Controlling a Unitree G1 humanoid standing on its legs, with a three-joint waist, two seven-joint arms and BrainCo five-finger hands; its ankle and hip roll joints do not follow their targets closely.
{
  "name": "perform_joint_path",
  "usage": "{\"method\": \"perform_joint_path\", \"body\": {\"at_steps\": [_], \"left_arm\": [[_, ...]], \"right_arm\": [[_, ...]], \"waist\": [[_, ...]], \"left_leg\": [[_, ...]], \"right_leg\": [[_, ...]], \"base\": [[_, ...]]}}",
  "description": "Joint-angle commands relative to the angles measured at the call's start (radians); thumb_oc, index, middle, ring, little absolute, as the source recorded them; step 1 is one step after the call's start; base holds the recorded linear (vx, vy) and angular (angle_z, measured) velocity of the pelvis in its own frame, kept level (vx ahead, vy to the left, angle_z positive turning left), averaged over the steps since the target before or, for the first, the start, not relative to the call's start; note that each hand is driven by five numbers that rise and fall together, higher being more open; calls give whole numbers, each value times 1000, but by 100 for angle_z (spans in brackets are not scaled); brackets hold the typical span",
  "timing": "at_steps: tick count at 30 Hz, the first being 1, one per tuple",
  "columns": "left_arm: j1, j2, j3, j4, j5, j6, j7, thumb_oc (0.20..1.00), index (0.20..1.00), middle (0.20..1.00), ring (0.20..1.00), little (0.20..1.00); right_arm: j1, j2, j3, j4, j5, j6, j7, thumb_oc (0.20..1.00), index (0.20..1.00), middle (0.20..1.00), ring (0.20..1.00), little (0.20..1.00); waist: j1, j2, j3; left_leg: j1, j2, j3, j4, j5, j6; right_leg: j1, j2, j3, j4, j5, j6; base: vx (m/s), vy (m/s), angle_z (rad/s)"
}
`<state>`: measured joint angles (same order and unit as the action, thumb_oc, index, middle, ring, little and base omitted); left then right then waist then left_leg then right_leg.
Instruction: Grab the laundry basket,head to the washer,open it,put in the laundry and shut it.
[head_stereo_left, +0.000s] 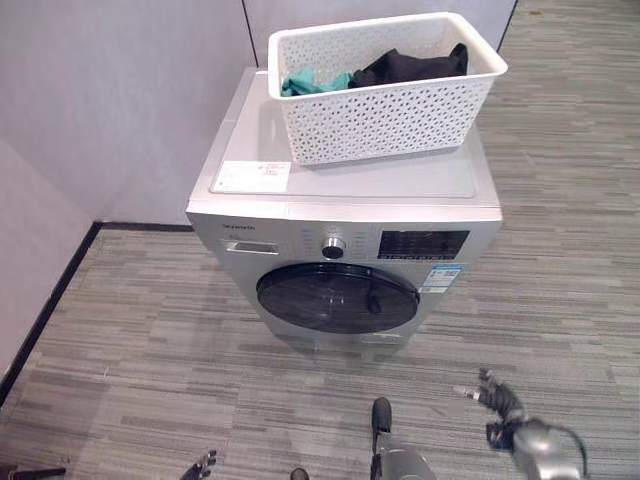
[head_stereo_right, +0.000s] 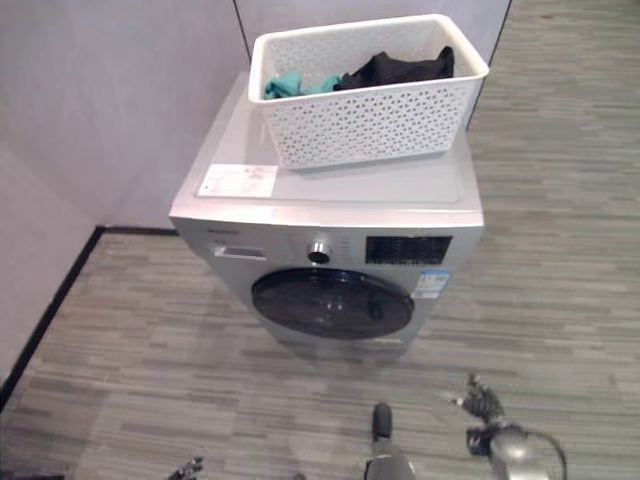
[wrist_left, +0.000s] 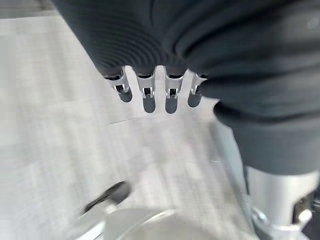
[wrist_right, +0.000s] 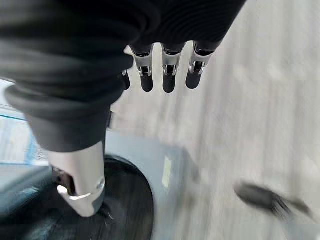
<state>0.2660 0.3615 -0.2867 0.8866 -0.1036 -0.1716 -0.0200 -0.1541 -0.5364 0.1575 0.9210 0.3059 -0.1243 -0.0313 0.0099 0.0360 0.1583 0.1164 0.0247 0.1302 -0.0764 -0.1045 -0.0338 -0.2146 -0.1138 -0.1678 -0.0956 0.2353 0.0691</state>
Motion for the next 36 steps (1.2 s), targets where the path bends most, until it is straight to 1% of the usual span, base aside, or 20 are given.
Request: {"method": "perform_joint_path", "body": {"at_steps": [1,3,4,7,10,12,13,15,17,19,24,30,31,32,33,34,36], "left_arm": [[-89,1,0,-8,-32,-41,48,1000,1000,1000,1000,1000],[-96,-5,-4,-4,-42,-42,52,1000,1000,1000,1000,1000],[-105,-13,-16,-10,-75,-47,57,1000,1000,1000,1000,1000],[-110,-16,-22,-23,-92,-48,60,1000,1000,1000,1000,1000],[-120,-17,-43,-38,-109,-51,63,1000,1000,1000,1000,1000],[-121,-14,-50,-53,-112,-55,66,1000,1000,1000,1000,1000],[-130,-8,-54,-69,-116,-58,78,1000,1000,1000,1000,1000],[-131,-9,-53,-74,-118,-60,85,1000,1000,1000,1000,1000],[-139,-15,-52,-57,-140,-60,95,1000,1000,1000,1000,1000],[-138,-19,-51,-46,-143,-60,97,1000,1000,1000,1000,1000],[-138,-35,-53,-7,-151,-57,101,1000,1000,1000,1000,1000],[-135,-57,-47,39,-161,-47,102,1000,1000,1000,1000,1000],[-134,-58,-47,39,-163,-45,102,1000,1000,1000,1000,1000],[-135,-58,-47,32,-169,-45,101,1000,1000,1000,1000,1000],[-134,-58,-46,32,-169,-45,101,1000,1000,1000,1000,1000],[-139,-57,-49,26,-173,-45,100,1000,1000,1000,1000,1000],[-149,-47,-60,-8,-191,-50,101,1000,1000,1000,1000,1000]], "right_arm": [[-131,-20,47,79,-7,-28,-39,1000,1000,1000,1000,1000],[-170,-27,55,115,-1,-29,-45,1000,1000,1000,1000,1000],[-239,-30,71,175,21,-26,-49,1000,1000,1000,1000,1000],[-282,-22,85,221,38,-25,-48,1000,1000,1000,1000,1000],[-354,-2,113,282,56,-24,-50,1000,1000,1000,1000,1000],[-389,-6,120,292,54,-28,-64,1000,1000,1000,1000,1000],[-437,-27,121,292,48,-35,-92,1000,1000,1000,1000,1000],[-451,-35,119,290,51,-38,-101,1000,1000,1000,1000,1000],[-508,-72,134,265,60,-51,-112,1000,1000,1000,1000,1000],[-515,-76,141,255,57,-53,-111,1000,1000,1000,1000,1000],[-560,-69,180,169,54,-65,-117,1000,1000,1000,1000,1000],[-545,-19,249,-13,23,-73,-107,1000,1000,1000,1000,1000],[-548,10,265,-19,26,-74,-96,1000,1000,1000,1000,1000],[-557,25,274,-17,28,-73,-92,1000,1000,1000,1000,1000],[-557,26,274,-17,28,-74,-92,1000,1000,1000,1000,1000],[-570,49,287,-2,33,-72,-86,1000,1000,1000,1000,1000],[-636,89,320,49,43,-63,-78,1000,1000,1000,1000,1000]], "waist": [[19,-11,34],[23,-11,39],[39,-6,48],[46,-2,52],[69,8,61],[78,14,65],[89,22,71],[91,24,74],[100,28,78],[100,28,78],[103,17,76],[103,-17,68],[112,-28,68],[118,-31,69],[118,-31,69],[125,-34,73],[149,-32,89]], "left_leg": [[-84,1,-104,-9,28,-5],[-97,1,-112,-9,34,-6],[-124,0,-129,-9,48,-11],[-137,0,-140,-9,54,-11],[-153,2,-155,-8,62,-13],[-163,2,-162,-8,65,-14],[-177,1,-169,-4,69,-17],[-183,1,-173,-3,71,-18],[-196,4,-180,-5,79,-21],[-198,4,-181,-5,79,-21],[-198,7,-178,-7,79,-22],[-172,16,-169,-3,62,-17],[-169,17,-170,-1,58,-14],[-170,16,-171,1,58,-13],[-170,16,-171,2,57,-13],[-174,15,-174,6,56,-11],[-196,11,-188,17,59,-10]], "right_leg": [[1,-75,-37,8,-77,85],[-5,-79,-43,8,-76,86],[-15,-89,-61,8,-76,85],[-20,-91,-68,8,-75,85],[-22,-96,-76,8,-78,84],[-26,-98,-83,8,-79,83],[-32,-102,-87,8,-80,84],[-34,-103,-88,8,-81,83],[-43,-103,-88,8,-84,83],[-43,-103,-88,8,-84,83],[-44,-98,-83,8,-86,82],[-25,-87,-70,8,-91,78],[-22,-84,-69,8,-92,78],[-23,-83,-68,8,-90,78],[-23,-83,-67,8,-90,78],[-26,-83,-66,8,-89,77],[-37,-89,-71,8,-84,77]], "base": [[-68,-17,52],[-51,-30,52],[-50,-49,38],[-7,-24,37],[2,-18,17],[-15,-13,10],[-11,-3,20],[-19,-8,19],[1,-3,7],[0,0,0],[0,0,0],[44,8,-5],[29,-14,-11],[12,-12,-11],[-5,-4,-8],[-27,-4,-6],[-43,-5,-4]]}}
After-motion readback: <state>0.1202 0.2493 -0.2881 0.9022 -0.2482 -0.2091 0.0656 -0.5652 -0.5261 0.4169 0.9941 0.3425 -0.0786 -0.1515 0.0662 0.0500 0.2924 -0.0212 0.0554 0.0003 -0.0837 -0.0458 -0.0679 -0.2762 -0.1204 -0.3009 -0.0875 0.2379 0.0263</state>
